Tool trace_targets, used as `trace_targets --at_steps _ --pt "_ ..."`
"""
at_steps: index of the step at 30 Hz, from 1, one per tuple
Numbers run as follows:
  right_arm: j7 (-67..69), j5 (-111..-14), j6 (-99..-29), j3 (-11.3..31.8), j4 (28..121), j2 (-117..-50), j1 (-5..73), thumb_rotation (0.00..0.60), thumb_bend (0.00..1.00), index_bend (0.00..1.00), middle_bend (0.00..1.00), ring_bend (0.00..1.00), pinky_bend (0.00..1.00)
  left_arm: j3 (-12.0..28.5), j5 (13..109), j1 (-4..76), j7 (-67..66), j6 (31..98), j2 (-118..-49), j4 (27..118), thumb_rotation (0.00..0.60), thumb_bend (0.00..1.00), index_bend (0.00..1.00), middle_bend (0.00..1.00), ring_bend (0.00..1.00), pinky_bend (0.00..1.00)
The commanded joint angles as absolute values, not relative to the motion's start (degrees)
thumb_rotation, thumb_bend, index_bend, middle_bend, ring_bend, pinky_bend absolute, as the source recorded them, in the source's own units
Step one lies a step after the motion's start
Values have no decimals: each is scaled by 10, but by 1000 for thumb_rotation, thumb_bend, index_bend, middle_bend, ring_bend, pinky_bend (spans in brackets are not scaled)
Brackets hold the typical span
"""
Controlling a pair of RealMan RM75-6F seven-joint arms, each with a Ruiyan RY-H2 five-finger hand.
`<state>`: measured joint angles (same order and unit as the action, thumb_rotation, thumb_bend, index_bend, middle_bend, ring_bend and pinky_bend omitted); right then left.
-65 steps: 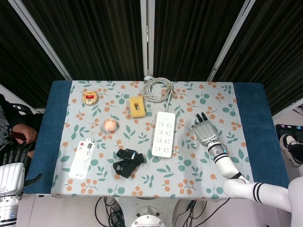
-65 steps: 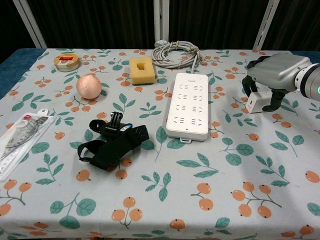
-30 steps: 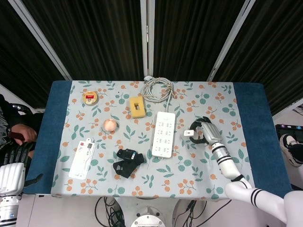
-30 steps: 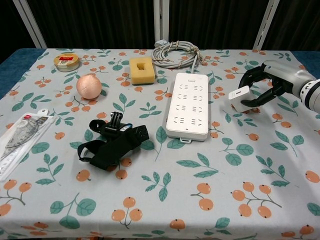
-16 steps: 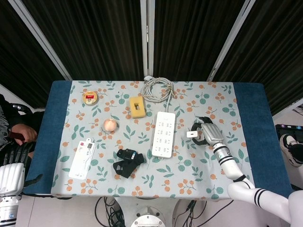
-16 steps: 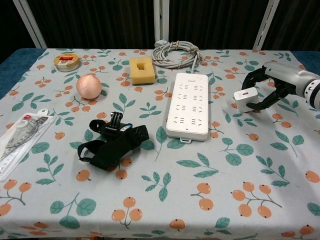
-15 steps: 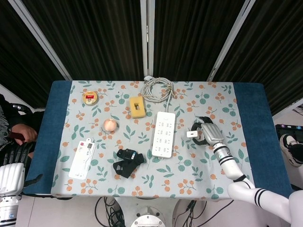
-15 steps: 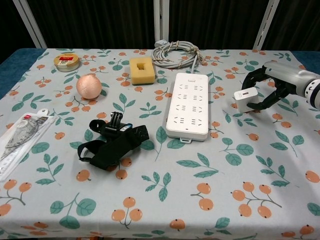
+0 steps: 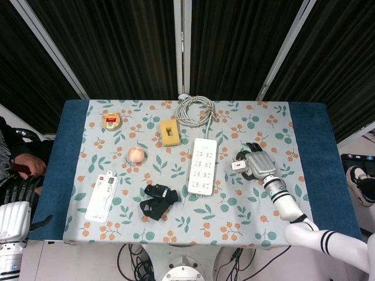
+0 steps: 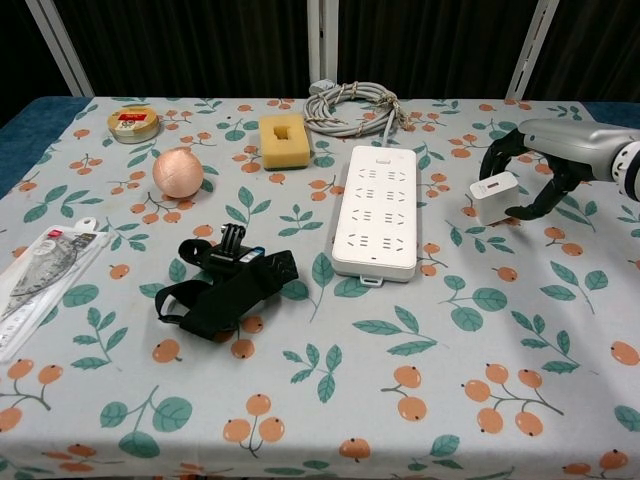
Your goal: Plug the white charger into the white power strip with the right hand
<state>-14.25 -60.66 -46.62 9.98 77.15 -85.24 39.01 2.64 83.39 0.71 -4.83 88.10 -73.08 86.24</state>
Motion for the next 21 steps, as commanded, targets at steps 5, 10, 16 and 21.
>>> trace_targets --at_steps 5,10,16,21 --pt "-377 -506 -466 76 853 -803 468 600 127 351 334 22 0 26 835 6 -47 884 -731 863 600 0 94 34 0 0" --pt "-479 -457 -485 54 866 -810 505 600 128 402 347 24 0 26 834 4 -47 884 -731 862 600 0 94 34 0 0" --pt "-526 -421 -499 33 867 -825 525 600 127 413 362 29 0 25 830 0 -43 886 -732 860 600 0 94 34 0 0" --pt "-529 -418 -511 25 862 -832 530 600 131 419 370 35 0 26 830 0 -41 886 -732 857 600 0 94 34 0 0"
